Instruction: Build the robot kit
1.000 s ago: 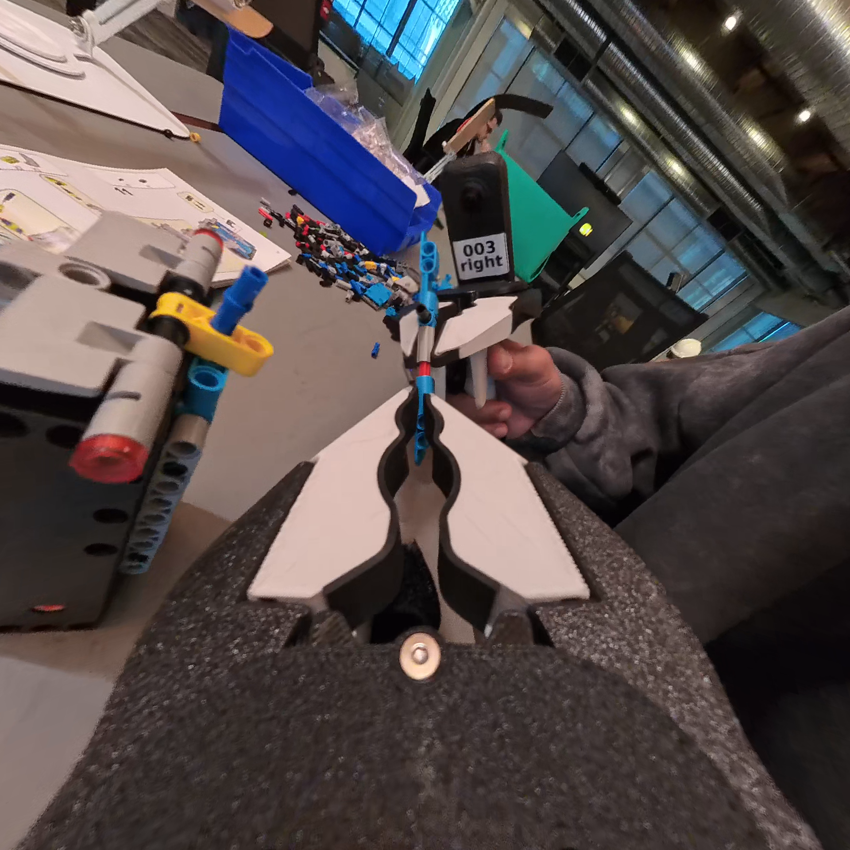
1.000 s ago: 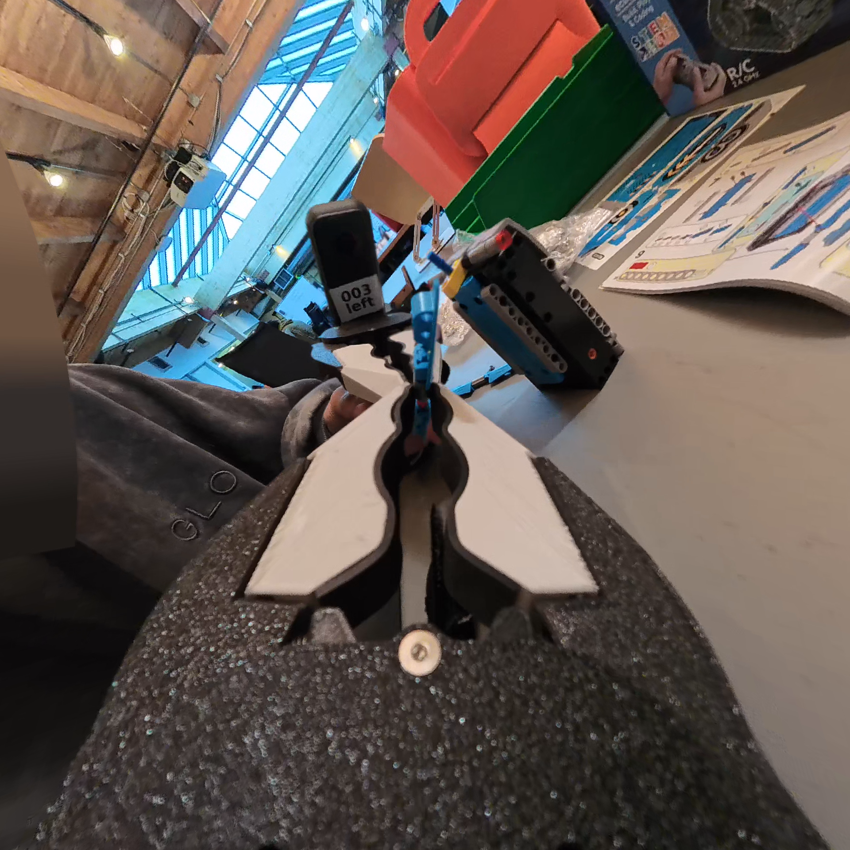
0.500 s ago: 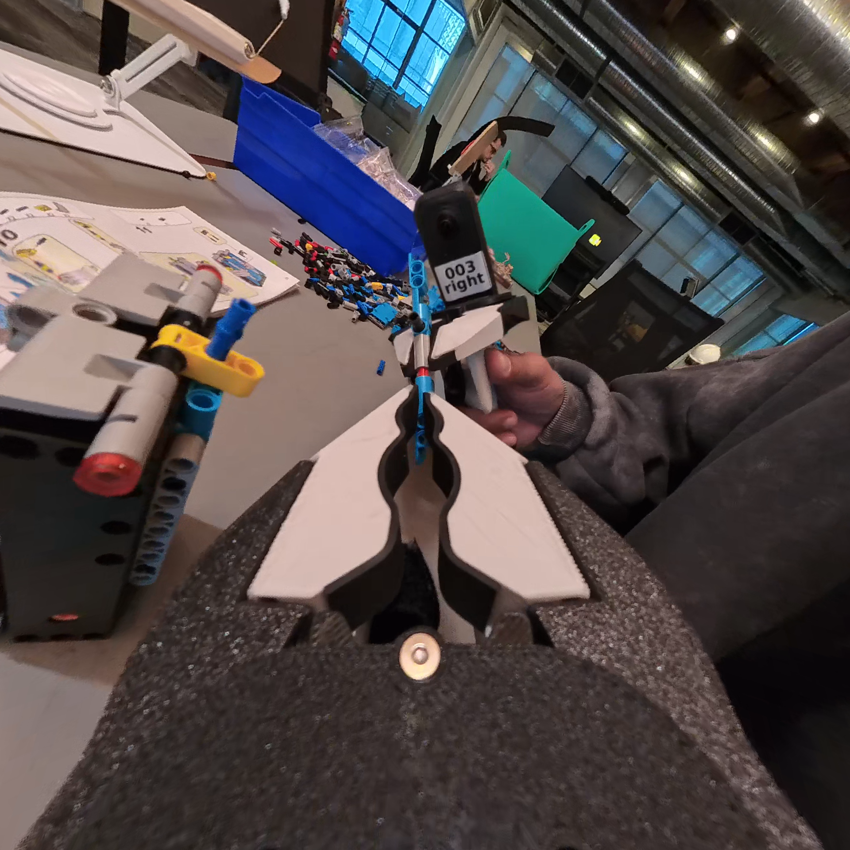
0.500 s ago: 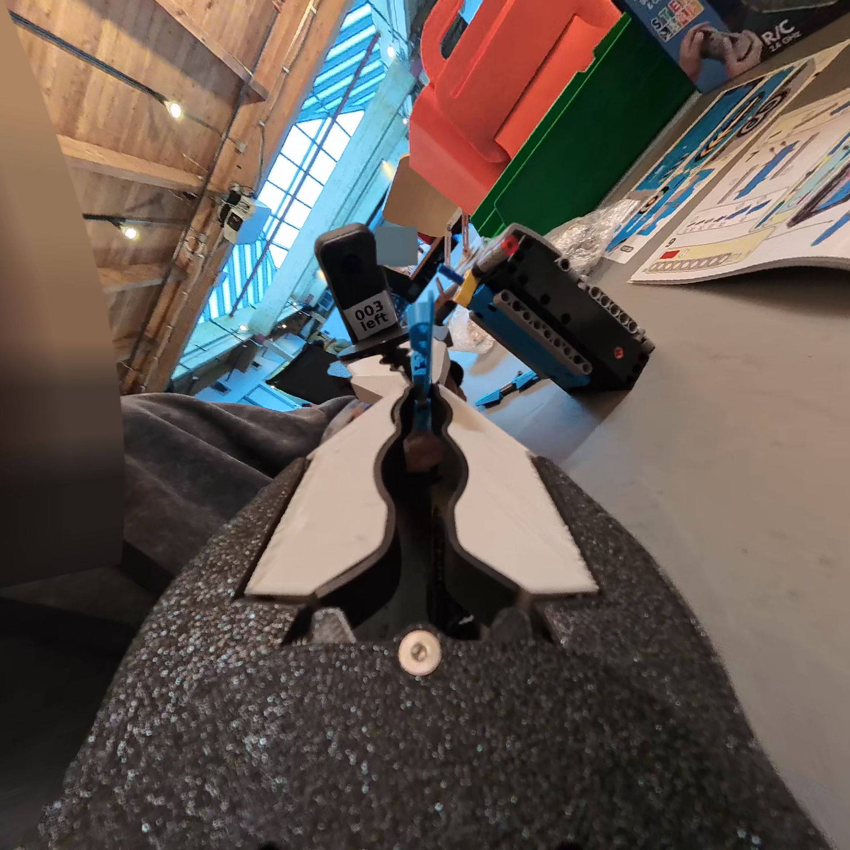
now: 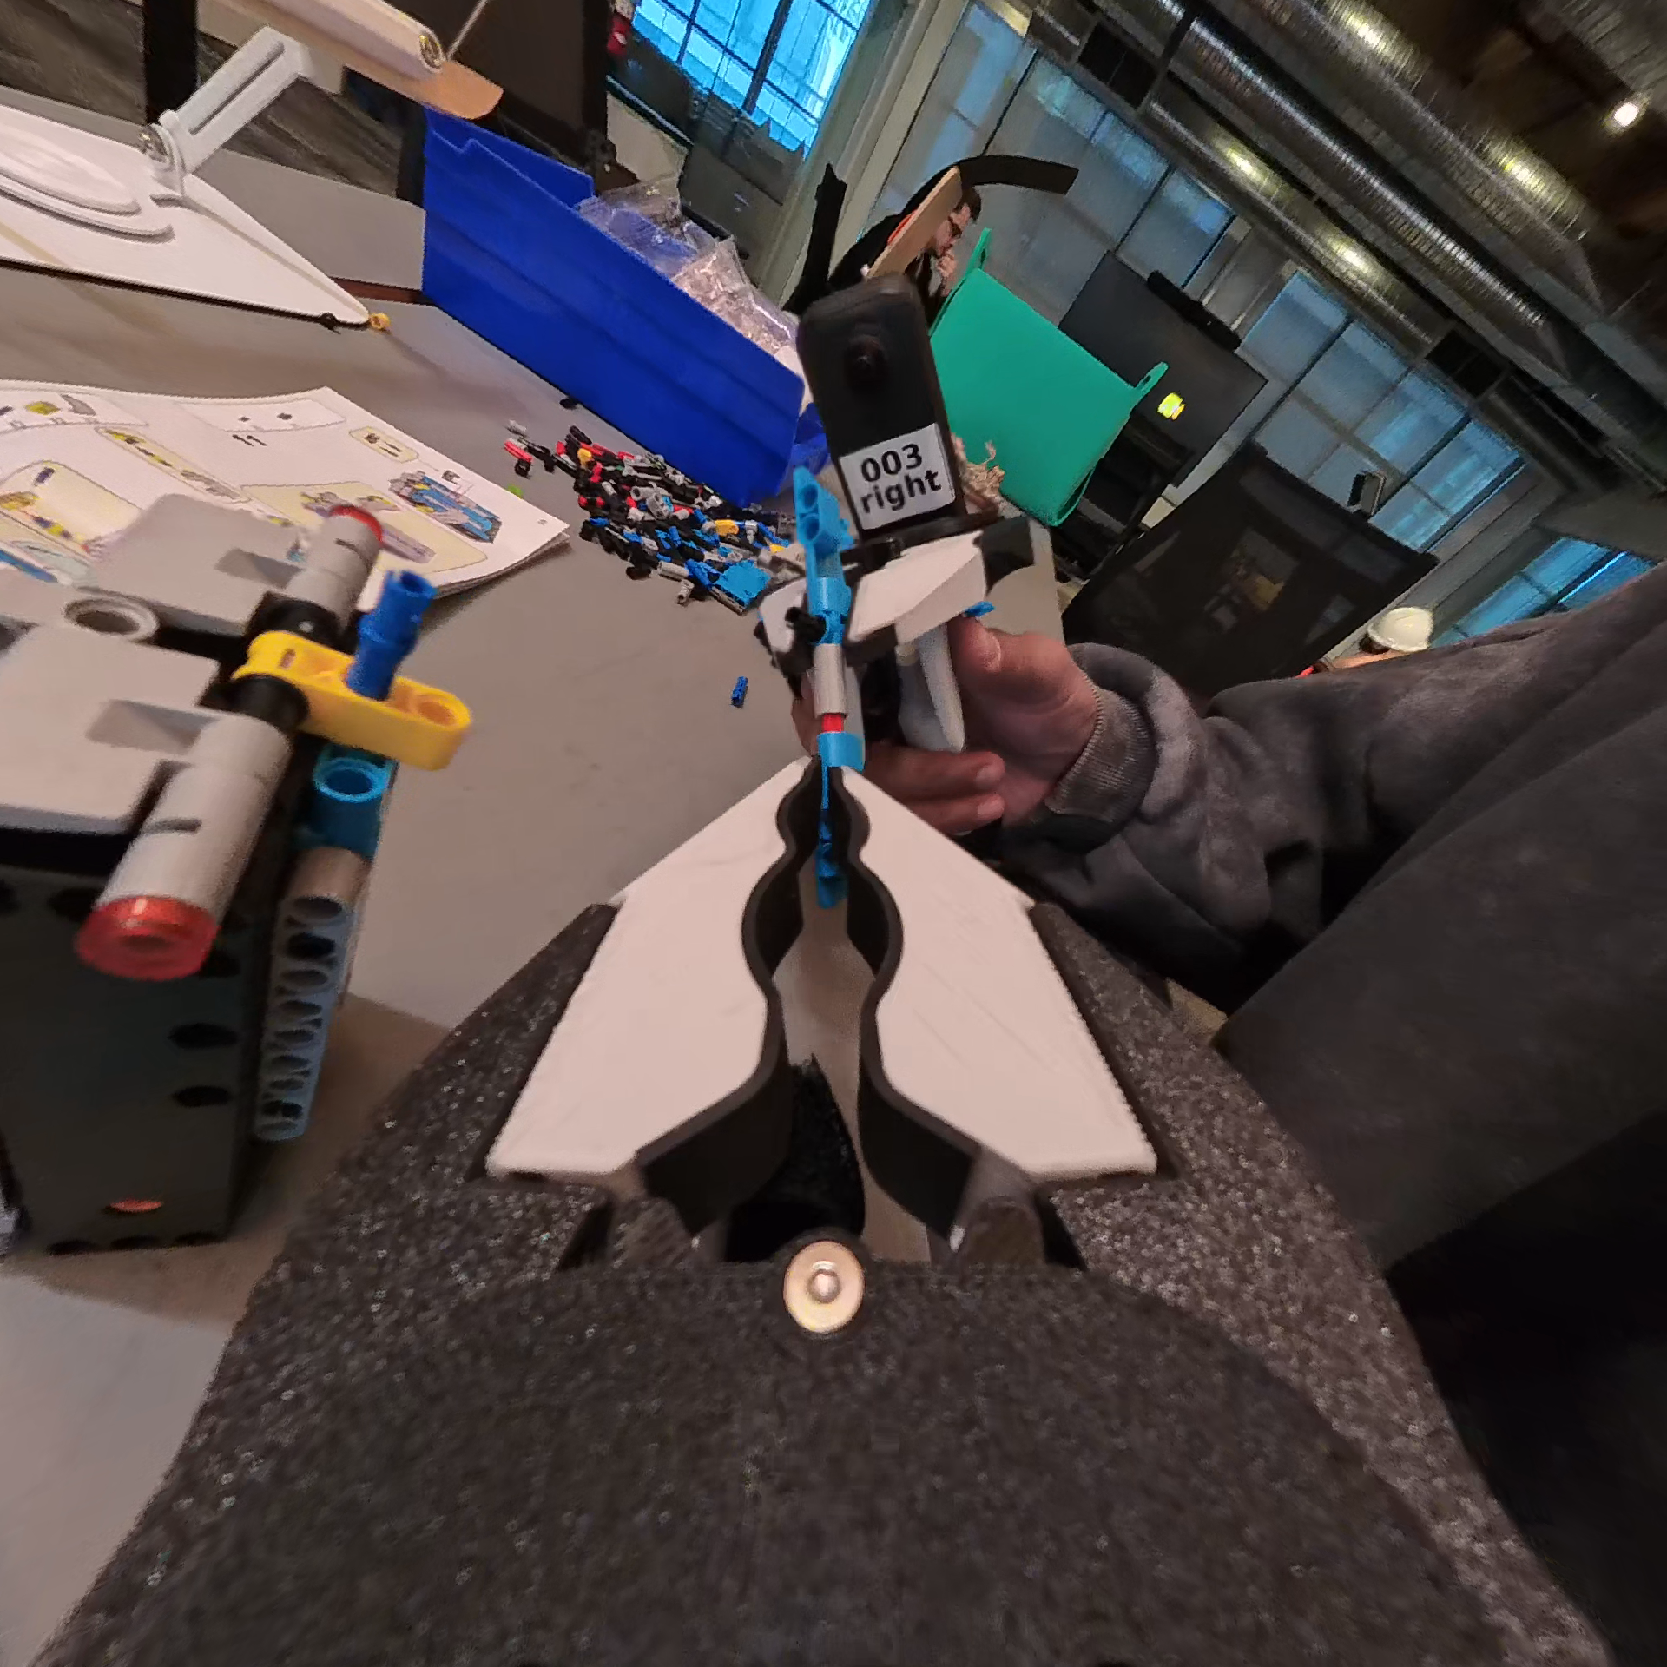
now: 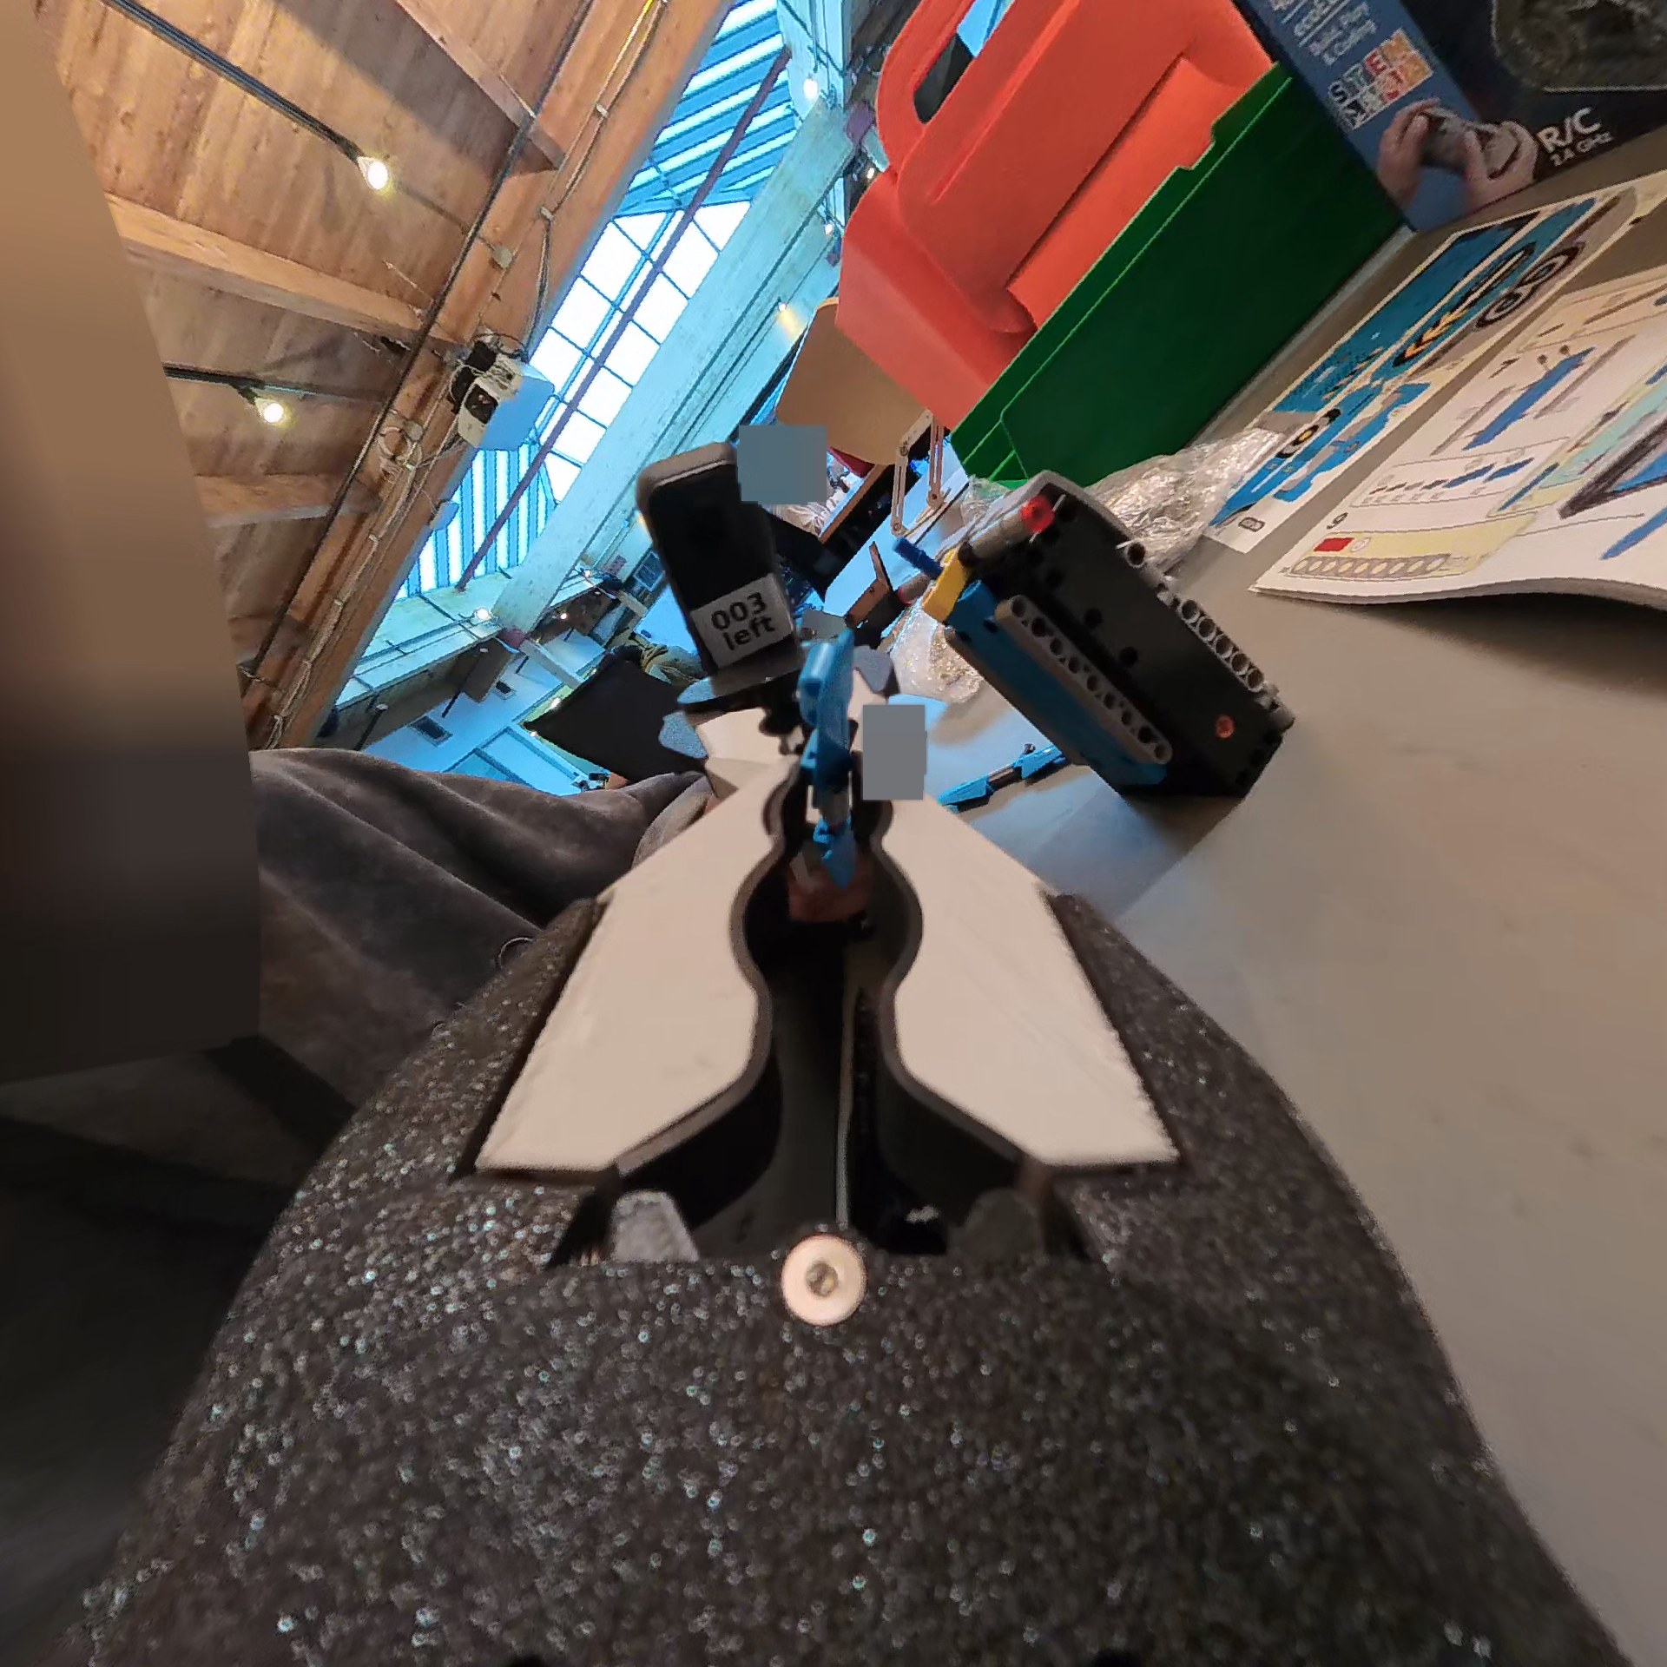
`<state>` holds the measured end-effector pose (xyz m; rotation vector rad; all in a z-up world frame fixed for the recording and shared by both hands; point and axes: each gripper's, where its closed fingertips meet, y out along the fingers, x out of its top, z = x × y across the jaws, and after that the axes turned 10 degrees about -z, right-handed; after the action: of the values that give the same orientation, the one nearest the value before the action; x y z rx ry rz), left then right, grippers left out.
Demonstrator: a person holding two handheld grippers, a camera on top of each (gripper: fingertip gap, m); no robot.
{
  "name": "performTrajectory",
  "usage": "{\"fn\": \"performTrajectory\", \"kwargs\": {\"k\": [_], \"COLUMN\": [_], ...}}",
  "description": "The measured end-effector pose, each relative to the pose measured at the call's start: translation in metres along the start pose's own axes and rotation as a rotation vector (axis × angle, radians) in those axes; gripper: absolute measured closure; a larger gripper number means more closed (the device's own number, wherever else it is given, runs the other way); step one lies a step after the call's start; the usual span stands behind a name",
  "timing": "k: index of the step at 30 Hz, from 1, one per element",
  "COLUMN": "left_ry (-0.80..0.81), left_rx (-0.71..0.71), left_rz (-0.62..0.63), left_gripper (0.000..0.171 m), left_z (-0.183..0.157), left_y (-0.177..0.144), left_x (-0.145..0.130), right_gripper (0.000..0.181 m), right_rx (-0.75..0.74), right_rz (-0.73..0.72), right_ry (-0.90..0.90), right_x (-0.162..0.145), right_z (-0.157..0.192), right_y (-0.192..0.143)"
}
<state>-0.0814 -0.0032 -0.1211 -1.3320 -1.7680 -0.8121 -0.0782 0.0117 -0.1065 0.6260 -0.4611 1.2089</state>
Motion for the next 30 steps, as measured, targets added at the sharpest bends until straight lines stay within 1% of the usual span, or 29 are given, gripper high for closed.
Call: {"fn": "performTrajectory", "kwargs": {"k": [3,6,8,14,16,17,20,24,26,28,29,30], "left_ry": [0.007,-0.007,-0.015,-0.096,-0.173,-0.201,-0.238,-0.299,-0.349,-0.386,-0.385,-0.366], "left_rx": [0.007,0.008,0.011,-0.021,-0.063,-0.092,-0.106,-0.141,-0.188,-0.169,-0.175,-0.187], "left_rz": [0.017,0.001,-0.01,-0.023,-0.043,-0.055,-0.074,-0.081,-0.104,-0.155,-0.19,-0.195], "left_gripper": [0.171,0.171,0.171,0.171,0.171,0.17,0.148,0.148,0.142,0.142,0.143,0.143], "left_z": [0.0,0.0,0.001,0.0,-0.004,-0.007,-0.007,-0.009,-0.012,-0.003,-0.002,-0.006], "left_y": [0.0,0.0,-0.001,0.0,0.001,0.002,0.002,0.001,-0.002,-0.007,-0.01,-0.011], "left_x": [-0.003,-0.001,0.001,0.002,0.005,0.008,0.011,0.013,0.017,0.025,0.032,0.033], "right_gripper": [0.174,0.174,0.174,0.173,0.173,0.173,0.174,0.174,0.174,0.174,0.174,0.174], "right_rx": [-0.015,-0.014,-0.029,-0.048,-0.023,0.002,0.07,0.06,0.049,0.055,0.052,0.05], "right_rz": [0.012,0.003,-0.001,-0.003,-0.014,-0.024,-0.047,-0.055,-0.079,-0.123,-0.117,-0.112], "right_ry": [0.009,0.01,-0.022,-0.063,-0.057,-0.045,-0.036,-0.137,-0.185,-0.181,-0.17,-0.169], "right_x": [-0.004,-0.005,-0.004,-0.003,0.001,0.004,0.007,0.009,0.013,0.022,0.022,0.02], "right_z": [-0.003,-0.003,-0.002,-0.001,0.002,0.006,0.017,0.022,0.022,0.023,0.022,0.021], "right_y": [-0.001,-0.001,0.0,0.0,-0.001,-0.001,-0.001,0.0,-0.001,-0.006,-0.007,-0.007]}}
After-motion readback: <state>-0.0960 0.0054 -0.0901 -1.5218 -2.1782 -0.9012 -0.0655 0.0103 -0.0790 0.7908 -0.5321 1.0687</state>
